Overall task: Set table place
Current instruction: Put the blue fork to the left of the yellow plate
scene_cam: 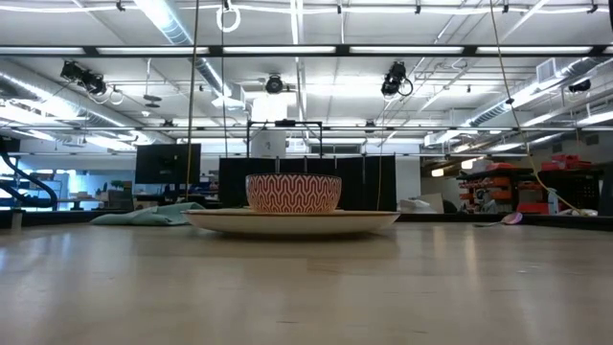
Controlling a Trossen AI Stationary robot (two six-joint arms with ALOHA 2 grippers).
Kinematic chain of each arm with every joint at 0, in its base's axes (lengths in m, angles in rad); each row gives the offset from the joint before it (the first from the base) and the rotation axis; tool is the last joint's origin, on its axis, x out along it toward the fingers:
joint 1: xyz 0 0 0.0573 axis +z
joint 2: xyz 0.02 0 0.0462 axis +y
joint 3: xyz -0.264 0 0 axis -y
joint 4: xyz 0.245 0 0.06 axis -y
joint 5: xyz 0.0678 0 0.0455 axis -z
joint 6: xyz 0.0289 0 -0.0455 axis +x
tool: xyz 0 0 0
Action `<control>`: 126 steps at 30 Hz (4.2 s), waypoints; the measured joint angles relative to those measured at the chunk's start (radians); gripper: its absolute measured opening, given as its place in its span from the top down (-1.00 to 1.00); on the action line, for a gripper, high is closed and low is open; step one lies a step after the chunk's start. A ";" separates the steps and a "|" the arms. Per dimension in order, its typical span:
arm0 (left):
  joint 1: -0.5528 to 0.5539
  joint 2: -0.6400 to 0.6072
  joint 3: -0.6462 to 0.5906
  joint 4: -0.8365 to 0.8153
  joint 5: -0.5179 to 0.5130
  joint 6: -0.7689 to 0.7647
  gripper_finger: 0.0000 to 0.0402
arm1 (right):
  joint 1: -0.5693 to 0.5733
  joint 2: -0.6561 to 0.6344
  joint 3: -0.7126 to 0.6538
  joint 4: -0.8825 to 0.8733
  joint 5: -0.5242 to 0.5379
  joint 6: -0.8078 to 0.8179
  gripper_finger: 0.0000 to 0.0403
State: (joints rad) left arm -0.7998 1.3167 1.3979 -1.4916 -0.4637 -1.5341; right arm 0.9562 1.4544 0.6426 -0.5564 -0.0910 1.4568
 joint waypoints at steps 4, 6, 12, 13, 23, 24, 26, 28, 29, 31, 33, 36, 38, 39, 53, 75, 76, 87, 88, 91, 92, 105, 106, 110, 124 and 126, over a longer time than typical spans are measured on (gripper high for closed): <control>0.000 0.000 0.000 0.007 0.000 0.000 0.62 | 0.000 0.000 0.000 0.058 -0.002 -0.044 0.92; 0.000 0.000 0.000 0.017 0.000 0.000 0.63 | 0.001 -0.001 0.000 0.084 -0.003 -0.039 0.92; 0.000 0.000 0.000 0.031 0.000 0.000 0.62 | 0.001 0.039 0.000 0.166 -0.017 -0.020 0.97; 0.000 0.000 0.000 0.034 0.000 0.000 0.61 | 0.001 0.053 0.000 0.187 -0.024 -0.021 0.98; 0.000 0.001 0.000 0.043 0.000 0.000 0.64 | -0.065 0.134 0.039 0.244 -0.073 -0.120 0.95; 0.000 0.001 0.000 0.043 0.000 0.000 0.65 | -0.077 0.135 0.042 0.253 -0.071 -0.145 0.96; 0.000 0.001 0.000 0.043 0.000 0.000 0.64 | -0.106 0.143 0.050 0.270 -0.044 -0.185 0.97; 0.000 0.001 0.000 0.044 0.000 0.000 0.63 | -0.132 0.157 0.056 0.280 -0.057 -0.224 0.98; 0.000 0.001 0.000 0.046 0.000 0.000 0.62 | -0.145 0.164 0.059 0.287 -0.064 -0.245 0.99; 0.000 0.001 0.000 0.048 0.001 0.000 0.61 | -0.173 0.181 0.068 0.290 -0.095 -0.288 0.98; 0.000 0.001 0.000 0.048 0.000 0.000 0.60 | -0.200 0.196 0.085 0.295 -0.112 -0.333 0.97; 0.000 0.001 0.000 0.048 0.000 0.001 0.61 | -0.238 0.228 0.118 0.303 -0.128 -0.406 0.97; 0.000 0.001 0.000 0.048 0.001 0.001 0.63 | -0.257 0.253 0.144 0.305 -0.128 -0.452 0.98; 0.000 0.001 0.000 0.048 0.001 0.001 0.63 | -0.266 0.266 0.157 0.301 -0.130 -0.472 0.98; 0.000 0.001 0.000 0.048 0.000 0.002 0.61 | -0.390 0.368 0.280 0.295 -0.121 -0.599 0.98; 0.008 0.001 0.000 0.082 -0.031 0.008 0.62 | -0.337 0.360 0.286 0.193 -0.021 -0.458 0.98; 0.013 0.001 0.000 0.091 -0.031 0.020 0.62 | -0.333 0.355 0.285 0.187 -0.016 -0.445 0.98; 0.141 0.050 0.001 0.486 -0.026 0.417 0.60 | -0.294 0.327 0.282 0.040 0.014 -0.284 0.98; 0.161 0.061 0.001 0.542 -0.014 0.472 0.59 | -0.294 0.327 0.282 0.036 0.016 -0.264 0.98; 0.231 0.098 0.001 0.721 0.060 0.624 0.59 | -0.293 0.327 0.282 0.013 0.016 -0.210 0.98; 0.257 0.110 0.001 0.780 0.090 0.663 0.59 | -0.293 0.327 0.282 0.005 0.017 -0.195 0.98; 0.465 0.362 0.001 1.041 0.512 0.788 0.57 | -0.273 0.312 0.283 -0.060 0.040 -0.035 0.96; 0.473 0.379 0.001 1.063 0.545 0.788 0.57 | -0.267 0.297 0.280 -0.073 0.044 -0.027 0.95; 0.493 0.434 0.001 1.225 0.641 0.791 0.58 | -0.226 0.199 0.263 -0.243 0.080 0.008 0.94; 0.552 0.637 0.143 1.354 0.720 0.813 0.52 | -0.153 -0.423 0.275 -0.440 0.552 0.133 0.94; 0.551 0.692 0.207 1.322 0.730 0.816 0.52 | -0.177 -0.486 0.274 -0.445 0.585 0.073 0.94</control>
State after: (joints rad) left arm -0.2489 2.0091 1.6054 -0.1698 0.2665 -0.7179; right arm 0.7793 0.9688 0.9167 -1.0018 0.4940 1.5295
